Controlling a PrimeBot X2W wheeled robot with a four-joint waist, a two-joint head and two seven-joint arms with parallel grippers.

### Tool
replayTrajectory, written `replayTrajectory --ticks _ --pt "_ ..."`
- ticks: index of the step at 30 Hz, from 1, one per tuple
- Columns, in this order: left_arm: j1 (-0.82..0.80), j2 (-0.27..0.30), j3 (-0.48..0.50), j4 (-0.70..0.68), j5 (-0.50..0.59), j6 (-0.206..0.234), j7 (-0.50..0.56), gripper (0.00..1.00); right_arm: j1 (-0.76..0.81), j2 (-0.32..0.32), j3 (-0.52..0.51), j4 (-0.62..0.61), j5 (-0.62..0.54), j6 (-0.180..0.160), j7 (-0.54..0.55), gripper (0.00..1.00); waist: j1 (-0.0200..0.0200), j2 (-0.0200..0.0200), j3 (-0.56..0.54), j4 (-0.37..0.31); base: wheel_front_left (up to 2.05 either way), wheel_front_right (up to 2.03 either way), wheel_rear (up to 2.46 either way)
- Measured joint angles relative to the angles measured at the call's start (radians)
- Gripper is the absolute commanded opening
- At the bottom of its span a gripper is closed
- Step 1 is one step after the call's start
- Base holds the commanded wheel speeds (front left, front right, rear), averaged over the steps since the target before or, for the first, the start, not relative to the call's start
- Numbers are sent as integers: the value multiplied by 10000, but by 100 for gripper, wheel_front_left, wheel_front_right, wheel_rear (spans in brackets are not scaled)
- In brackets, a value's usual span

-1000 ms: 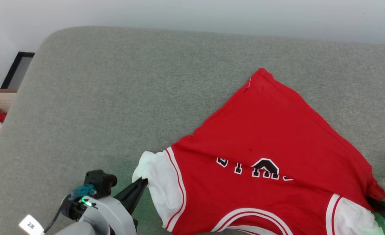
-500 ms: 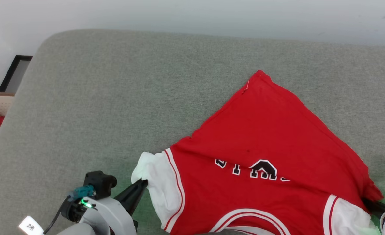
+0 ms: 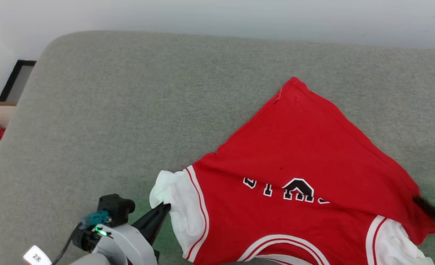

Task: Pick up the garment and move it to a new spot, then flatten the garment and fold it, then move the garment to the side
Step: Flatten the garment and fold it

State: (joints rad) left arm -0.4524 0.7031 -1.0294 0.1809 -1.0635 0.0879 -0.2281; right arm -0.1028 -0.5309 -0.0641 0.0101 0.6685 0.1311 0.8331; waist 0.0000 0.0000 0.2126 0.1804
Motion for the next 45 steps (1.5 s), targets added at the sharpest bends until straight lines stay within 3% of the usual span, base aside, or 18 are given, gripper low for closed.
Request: replayTrajectory --ticks 5,9,13,24,38,42,44,45 --pt "-172 -176 -94 -10 94 -69 79 0 -1096 -221 391 -970 -203 2 -249 100 0 0 103 275 0 0 0" --pt "-415 -445 -194 86 188 -209 161 0 -2417 -491 1356 -761 -345 2 -897 100 0 0 210 603 0 0 0" --pt "-712 -807 -332 278 322 -437 222 0 -3873 -890 2583 431 -514 0 -1592 100 0 0 340 1001 0 0 0" --pt "-1327 -1818 -656 1045 581 -1149 205 0 -7537 -982 5676 4295 -155 2 -2577 100 0 0 813 2270 0 0 0" --pt "-1764 -2823 -874 2151 711 -1850 -61 0 -9462 -1037 8013 7473 359 2 -2608 100 0 0 1637 3527 0 0 0" --pt "-1808 -2972 -901 2382 709 -1948 -123 0 -9905 -955 8326 8105 640 2 -2117 100 0 0 1820 3725 0 0 0" --pt "-1824 -3001 -903 2499 709 -1987 -159 0 -10093 -918 8571 8197 759 -2 -1726 0 0 0 1865 3790 0 0 0" --pt "-1824 -3012 -905 2543 709 -2021 -169 0 -10162 -920 8631 8247 886 -10 -1501 0 0 0 1869 3803 0 0 0"
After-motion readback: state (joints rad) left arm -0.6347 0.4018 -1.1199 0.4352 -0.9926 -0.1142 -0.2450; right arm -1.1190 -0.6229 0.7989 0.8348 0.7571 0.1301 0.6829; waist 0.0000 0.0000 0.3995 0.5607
